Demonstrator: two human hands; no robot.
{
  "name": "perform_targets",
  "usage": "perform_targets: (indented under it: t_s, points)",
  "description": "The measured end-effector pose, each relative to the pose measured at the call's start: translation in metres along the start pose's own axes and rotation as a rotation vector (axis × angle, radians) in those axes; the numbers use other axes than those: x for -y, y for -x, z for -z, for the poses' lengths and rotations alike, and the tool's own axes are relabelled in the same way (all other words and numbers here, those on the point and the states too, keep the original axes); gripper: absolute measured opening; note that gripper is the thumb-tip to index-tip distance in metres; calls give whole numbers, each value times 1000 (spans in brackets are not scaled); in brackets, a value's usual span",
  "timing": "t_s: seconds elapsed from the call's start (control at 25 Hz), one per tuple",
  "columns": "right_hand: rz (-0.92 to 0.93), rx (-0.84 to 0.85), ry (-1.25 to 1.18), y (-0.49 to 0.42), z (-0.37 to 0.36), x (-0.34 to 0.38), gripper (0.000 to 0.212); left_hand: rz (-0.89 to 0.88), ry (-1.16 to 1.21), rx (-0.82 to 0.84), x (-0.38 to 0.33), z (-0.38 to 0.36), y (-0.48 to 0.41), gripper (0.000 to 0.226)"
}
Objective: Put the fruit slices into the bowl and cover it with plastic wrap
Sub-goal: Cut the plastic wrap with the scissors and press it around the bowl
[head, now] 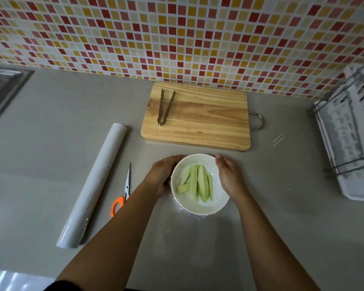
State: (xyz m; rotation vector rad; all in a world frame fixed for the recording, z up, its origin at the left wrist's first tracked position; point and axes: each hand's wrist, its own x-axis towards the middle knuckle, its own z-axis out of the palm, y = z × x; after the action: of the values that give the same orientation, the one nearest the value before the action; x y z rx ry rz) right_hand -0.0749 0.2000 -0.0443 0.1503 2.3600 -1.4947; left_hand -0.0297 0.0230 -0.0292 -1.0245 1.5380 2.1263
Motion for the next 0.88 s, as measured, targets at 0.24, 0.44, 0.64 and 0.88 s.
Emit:
perform_targets:
  t_s: [0.24,0.44,0.64,0.88]
  points:
    - [-49,-12,-12,1,2,6,35,-39,-229,-282,3,8,-2,44]
    - [-207,-334,-110,29,-10,6,40,-426,-465,-514,9,21,5,37]
    - [-237,-366,-332,63,-21,7,23,-216,-463,-319,16,13,11,60]
    - [-299,-307,-402,60,-3,-5,24,-268,-353,-314,11,7,9,58]
